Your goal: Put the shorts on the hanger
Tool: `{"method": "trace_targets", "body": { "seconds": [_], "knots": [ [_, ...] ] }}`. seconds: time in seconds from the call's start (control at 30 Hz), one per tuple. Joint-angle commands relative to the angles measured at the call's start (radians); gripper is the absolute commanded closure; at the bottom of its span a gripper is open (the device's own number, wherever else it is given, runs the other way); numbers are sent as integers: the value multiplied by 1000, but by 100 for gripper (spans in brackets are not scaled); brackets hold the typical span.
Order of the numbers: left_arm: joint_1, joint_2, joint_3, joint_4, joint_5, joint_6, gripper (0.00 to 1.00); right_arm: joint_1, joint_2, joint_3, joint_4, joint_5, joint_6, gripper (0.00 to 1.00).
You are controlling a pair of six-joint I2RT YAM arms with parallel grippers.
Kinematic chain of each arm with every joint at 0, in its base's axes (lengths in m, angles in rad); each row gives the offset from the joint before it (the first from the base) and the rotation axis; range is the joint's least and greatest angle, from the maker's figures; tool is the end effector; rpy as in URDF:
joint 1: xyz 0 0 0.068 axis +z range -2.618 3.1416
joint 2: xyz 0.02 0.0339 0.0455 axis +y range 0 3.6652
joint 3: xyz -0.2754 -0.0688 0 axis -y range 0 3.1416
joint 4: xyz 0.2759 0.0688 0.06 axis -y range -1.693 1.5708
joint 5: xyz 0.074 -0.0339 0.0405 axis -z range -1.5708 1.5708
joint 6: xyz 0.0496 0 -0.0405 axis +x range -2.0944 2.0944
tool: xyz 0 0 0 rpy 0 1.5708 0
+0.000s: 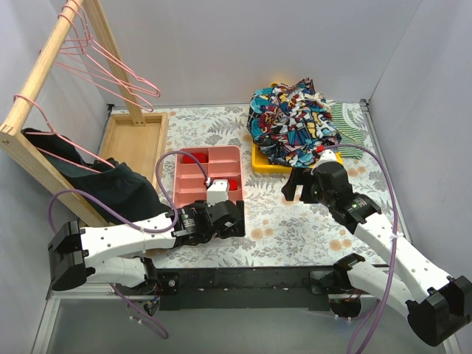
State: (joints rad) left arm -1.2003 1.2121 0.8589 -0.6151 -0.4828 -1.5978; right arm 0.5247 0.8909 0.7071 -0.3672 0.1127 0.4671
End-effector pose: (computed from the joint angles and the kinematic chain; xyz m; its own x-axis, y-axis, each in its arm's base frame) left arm 0.1191 -0.2431 0.2351 -0.7220 -0.5865 -0.3671 -0.3179 0.7525 -0.5768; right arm 0.2054 0.1125 0.2717 -0.5914 0.1747 -0.7872 -0.1664 0.9288 0.3311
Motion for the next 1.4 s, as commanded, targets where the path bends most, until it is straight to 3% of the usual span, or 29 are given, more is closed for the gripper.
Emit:
{"method": "trace_targets", "body": {
  "seconds": [0.0, 0.13, 0.27, 0.43, 0.7, 1.03, 1.37],
  "knots": [
    [-4, -72, -44, -132, -22, -126, 2, -3, -14, -6, 31, -13, -5, 2],
    [-4, -98, -67, -147, -17, -162, 2, -3, 2, -12, 53, -30, 2, 2],
    [-2, -19, -69, -175, -66, -209, 2, -3, 13, -17, 73, -42, 2, 2],
    [34, 41, -121, -14, -85, -169, 2, -3, 26, 11, 62, -39, -11, 2],
    [254, 131, -130, 254, -8, 19, 2, -3, 33, 57, 31, -10, -38, 2],
    [425, 420, 77, 344, 45, 122, 2, -5, 68, 100, 42, 4, -39, 1],
    [551, 622, 293, 331, 96, 182, 2, -37, 253, 311, 50, 61, -62, 2]
  ]
}}
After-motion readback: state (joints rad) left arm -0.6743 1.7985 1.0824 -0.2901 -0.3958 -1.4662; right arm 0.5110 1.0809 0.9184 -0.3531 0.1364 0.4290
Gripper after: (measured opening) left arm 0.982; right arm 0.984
